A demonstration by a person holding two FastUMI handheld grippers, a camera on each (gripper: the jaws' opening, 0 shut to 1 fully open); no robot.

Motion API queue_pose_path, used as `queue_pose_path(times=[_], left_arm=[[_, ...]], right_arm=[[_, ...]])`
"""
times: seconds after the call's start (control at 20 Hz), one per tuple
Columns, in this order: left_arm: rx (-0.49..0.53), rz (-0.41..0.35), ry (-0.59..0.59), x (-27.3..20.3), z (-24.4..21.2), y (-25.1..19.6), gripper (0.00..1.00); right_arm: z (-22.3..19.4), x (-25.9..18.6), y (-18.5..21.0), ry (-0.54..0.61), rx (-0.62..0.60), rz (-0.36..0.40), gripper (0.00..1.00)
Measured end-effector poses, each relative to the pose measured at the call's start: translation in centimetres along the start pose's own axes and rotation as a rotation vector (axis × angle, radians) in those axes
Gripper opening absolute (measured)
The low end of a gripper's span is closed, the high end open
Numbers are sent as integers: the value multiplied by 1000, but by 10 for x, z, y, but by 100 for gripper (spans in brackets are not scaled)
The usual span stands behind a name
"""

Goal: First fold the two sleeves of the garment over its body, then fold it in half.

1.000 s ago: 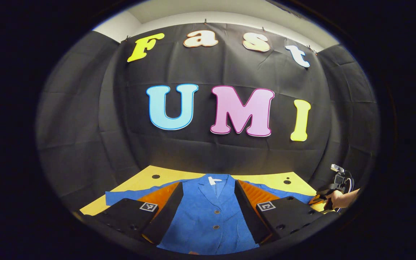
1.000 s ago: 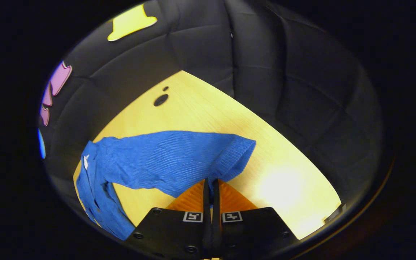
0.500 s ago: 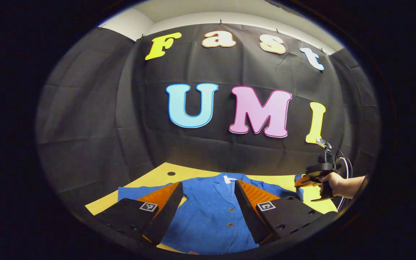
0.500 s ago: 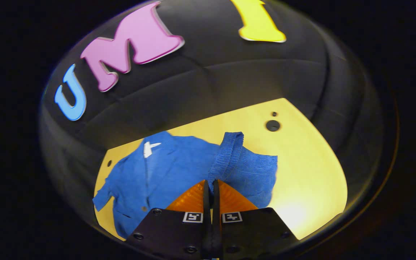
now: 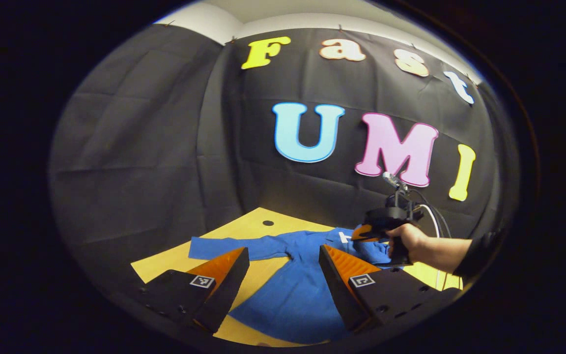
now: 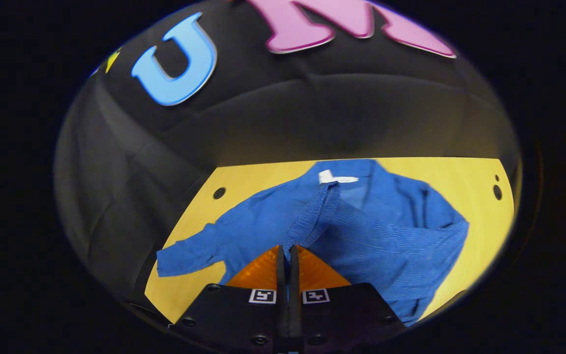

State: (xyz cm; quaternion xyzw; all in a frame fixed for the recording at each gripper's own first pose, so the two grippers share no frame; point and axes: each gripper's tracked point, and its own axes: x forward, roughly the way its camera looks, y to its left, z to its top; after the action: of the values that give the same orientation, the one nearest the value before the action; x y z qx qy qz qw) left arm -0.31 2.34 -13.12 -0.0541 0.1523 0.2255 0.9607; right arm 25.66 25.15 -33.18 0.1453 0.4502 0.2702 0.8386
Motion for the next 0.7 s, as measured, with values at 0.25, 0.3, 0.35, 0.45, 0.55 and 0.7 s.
queue_pose_path(times=[0.25,0.3,0.35,0.45,0.55,0.7], left_arm=[[-69,40,-11,30,-17,44,82],[-80,47,-17,37,-19,54,82],[-95,53,-22,44,-22,62,82],[-118,67,-36,60,-29,79,82],[-115,88,-40,80,-40,96,82],[-56,152,-38,117,-47,138,82]], right_arm=[[-27,76,46,-22,-67,-4,5],[-25,85,45,-44,-62,-10,2],[-27,88,42,-59,-57,-26,11],[-24,90,33,-87,-68,-43,70],[-17,72,24,-159,-90,-40,91],[-1,21,11,-318,-115,-31,98]])
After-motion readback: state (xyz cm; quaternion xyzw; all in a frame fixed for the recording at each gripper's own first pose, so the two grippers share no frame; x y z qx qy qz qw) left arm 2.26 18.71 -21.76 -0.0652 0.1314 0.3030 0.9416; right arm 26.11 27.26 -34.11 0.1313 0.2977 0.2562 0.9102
